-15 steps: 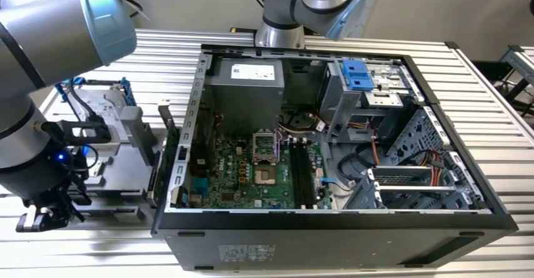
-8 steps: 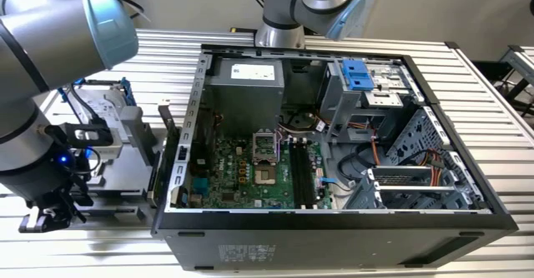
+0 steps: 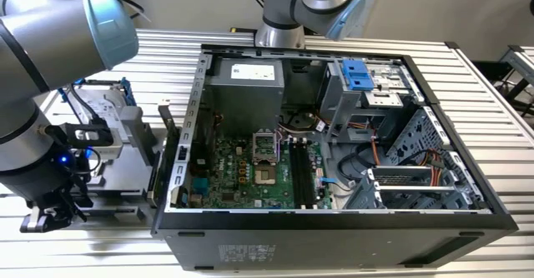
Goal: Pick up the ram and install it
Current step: 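Pick up the ram and move it above insertion slot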
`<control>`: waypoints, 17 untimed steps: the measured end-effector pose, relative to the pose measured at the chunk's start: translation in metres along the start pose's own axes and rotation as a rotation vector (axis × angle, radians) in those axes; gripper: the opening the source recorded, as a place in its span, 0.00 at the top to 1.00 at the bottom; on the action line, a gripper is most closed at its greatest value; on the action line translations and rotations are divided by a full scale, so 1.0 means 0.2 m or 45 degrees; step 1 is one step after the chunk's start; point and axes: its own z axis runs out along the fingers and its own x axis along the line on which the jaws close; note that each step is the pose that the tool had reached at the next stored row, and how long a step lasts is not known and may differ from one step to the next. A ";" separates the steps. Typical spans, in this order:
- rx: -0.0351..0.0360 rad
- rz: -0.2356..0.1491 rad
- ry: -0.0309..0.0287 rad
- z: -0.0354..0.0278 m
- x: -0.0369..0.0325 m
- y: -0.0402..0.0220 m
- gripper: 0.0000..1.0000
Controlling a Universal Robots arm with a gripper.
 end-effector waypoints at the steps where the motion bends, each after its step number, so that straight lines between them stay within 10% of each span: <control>1: 0.0001 0.000 0.0000 0.000 0.000 0.000 0.00; 12: 0.0007 -0.026 0.0006 0.000 0.000 0.001 0.00; 13: 0.0006 -0.027 0.0006 0.000 0.000 0.001 1.00; 17: 0.0007 -0.030 0.0007 0.000 0.000 0.001 1.00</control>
